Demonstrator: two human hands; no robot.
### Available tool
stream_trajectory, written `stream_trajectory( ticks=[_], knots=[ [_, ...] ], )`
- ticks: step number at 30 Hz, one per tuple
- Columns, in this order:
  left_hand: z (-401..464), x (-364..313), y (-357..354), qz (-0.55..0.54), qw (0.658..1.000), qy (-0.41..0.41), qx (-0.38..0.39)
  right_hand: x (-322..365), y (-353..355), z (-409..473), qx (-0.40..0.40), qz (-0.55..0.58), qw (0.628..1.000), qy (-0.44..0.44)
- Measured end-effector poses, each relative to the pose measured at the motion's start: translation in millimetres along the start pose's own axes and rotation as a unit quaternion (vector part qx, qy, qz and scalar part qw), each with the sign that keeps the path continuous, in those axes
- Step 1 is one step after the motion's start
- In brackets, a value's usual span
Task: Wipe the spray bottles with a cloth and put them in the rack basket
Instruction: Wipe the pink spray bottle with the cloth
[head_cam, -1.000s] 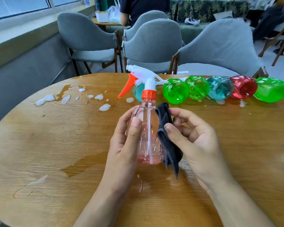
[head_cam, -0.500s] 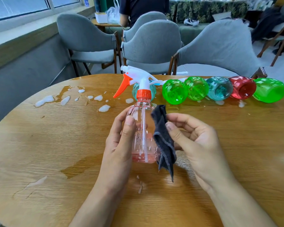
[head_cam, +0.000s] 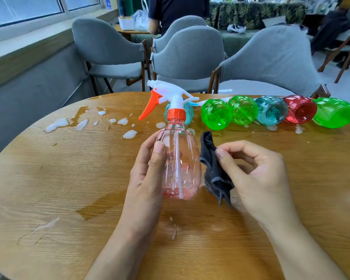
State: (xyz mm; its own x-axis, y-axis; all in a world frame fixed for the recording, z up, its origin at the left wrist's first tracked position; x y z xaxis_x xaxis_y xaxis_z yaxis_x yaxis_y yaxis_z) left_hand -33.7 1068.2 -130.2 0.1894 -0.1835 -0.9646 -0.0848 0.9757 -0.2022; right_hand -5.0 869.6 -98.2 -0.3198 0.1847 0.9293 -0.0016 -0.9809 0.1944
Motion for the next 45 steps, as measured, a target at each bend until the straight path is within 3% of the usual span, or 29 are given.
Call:
stream_trajectory(
  ticks=[3,9,13,17,23,28,33,41,45],
  knots=[
    [0.2,-0.3,0.2,0.008,1.000,-0.004,0.000,4.8,9.8,2.8,0.000,-0.079,0.997,0.004],
    [2.2,-7.5,13.9,-0.010,0.999,-0.023,-0.022,-17.8,8.2,8.7,0.054,0.088,0.986,-0.130],
    [2.2,-13.4,18.3,-0.005,0.999,-0.033,-0.023,-26.9,6.2,8.8,0.067,0.094,0.981,-0.158],
    [1.9,-14.6,17.4,-0.007,0.999,-0.037,-0.022,-31.6,1.9,8.8,0.076,0.174,0.963,-0.192],
    [-1.7,-6.7,5.1,-0.009,0.999,-0.028,-0.025,-12.9,7.3,8.7,0.042,0.248,0.956,-0.150],
    [-6.3,-2.3,-11.5,-0.005,1.000,-0.020,-0.001,4.3,-9.3,0.0,0.044,0.354,0.924,-0.137],
    [-6.6,-5.6,-9.8,-0.003,0.998,-0.049,-0.028,-4.4,-50.5,-17.6,0.038,0.425,0.897,-0.117],
    [-7.2,-8.2,-3.1,-0.017,0.997,-0.067,-0.044,-2.4,-51.3,-19.2,0.020,0.241,0.968,-0.061],
    [-5.5,-4.3,-0.2,-0.012,0.997,-0.054,-0.048,-15.7,-42.6,-16.8,-0.017,0.312,0.937,-0.158]
  ],
)
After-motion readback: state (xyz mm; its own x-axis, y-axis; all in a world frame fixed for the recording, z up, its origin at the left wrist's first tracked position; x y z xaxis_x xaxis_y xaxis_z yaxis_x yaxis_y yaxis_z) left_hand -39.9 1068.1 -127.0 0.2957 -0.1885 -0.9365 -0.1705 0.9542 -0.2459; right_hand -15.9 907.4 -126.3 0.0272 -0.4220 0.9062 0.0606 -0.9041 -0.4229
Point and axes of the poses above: each hand's wrist, its own z-axis towards the middle knuckle, its own y-axis out of the back of the hand, x = y × z, the point moved 8 cm from there along z, towards the middle knuckle, and after that the axes turned 6 degrees about x, right-handed, at the moved point
